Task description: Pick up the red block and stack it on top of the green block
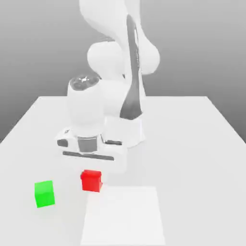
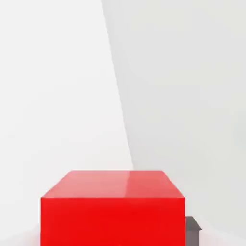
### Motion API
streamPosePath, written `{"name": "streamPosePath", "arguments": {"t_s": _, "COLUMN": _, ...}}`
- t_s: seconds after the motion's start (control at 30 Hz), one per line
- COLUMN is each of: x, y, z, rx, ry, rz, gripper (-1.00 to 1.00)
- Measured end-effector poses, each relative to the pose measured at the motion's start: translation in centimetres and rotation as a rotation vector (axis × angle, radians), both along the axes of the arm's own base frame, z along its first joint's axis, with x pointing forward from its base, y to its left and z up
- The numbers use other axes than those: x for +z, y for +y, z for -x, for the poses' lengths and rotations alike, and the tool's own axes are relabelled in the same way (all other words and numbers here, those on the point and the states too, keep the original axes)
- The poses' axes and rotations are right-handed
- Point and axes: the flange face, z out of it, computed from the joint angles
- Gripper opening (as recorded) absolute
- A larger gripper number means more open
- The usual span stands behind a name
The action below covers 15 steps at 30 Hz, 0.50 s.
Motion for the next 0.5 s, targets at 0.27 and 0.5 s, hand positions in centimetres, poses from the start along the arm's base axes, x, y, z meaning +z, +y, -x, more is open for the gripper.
{"name": "streamPosePath", "arguments": {"t_s": 0.27, "x": 2.2, "y": -4.1, "z": -0.9, "rx": -0.124, "ry": 0.001, "rz": 0.006, "gripper": -1.0}}
{"name": "streamPosePath", "arguments": {"t_s": 0.5, "x": 3.4, "y": -8.9, "z": -1.3, "rx": -0.261, "ry": 0.001, "rz": 0.006, "gripper": -1.0}}
